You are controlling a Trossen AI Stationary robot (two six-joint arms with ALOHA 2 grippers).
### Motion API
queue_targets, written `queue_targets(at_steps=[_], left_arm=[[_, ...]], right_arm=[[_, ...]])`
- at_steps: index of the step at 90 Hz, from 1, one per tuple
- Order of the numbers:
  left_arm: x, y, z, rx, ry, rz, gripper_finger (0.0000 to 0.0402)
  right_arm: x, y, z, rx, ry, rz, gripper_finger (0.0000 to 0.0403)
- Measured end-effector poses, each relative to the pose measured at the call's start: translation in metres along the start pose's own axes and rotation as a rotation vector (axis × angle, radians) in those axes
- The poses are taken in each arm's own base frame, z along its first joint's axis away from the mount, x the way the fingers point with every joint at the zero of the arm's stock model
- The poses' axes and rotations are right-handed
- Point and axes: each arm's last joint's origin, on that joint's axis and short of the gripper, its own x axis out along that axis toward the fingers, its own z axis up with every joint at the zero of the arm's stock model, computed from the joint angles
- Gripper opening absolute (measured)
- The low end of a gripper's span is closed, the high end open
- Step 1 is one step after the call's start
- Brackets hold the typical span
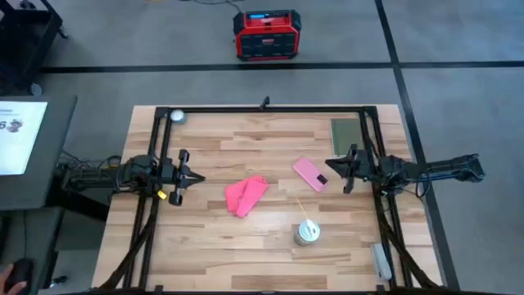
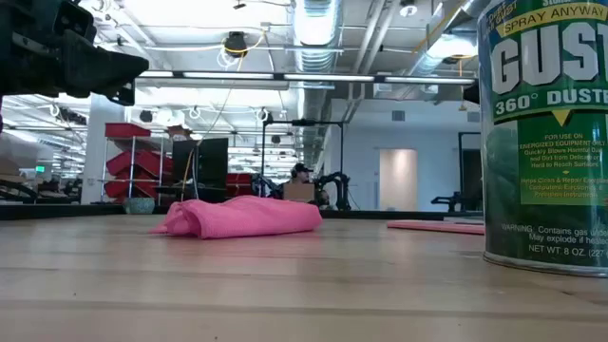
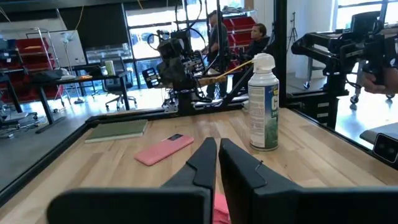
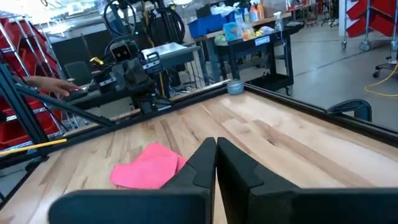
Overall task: Apply microfiber cloth
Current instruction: Return to Home Position
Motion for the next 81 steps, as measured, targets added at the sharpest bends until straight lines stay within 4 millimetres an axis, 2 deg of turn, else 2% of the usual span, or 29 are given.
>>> queue_targets(at_steps=[81], left_arm=[[0.0000, 0.0000, 0.0000, 0.000, 0.000, 0.000, 0.0000]], right_arm=[[0.0000, 0.0004, 0.0017, 0.006, -0.014, 0.003, 0.0000]])
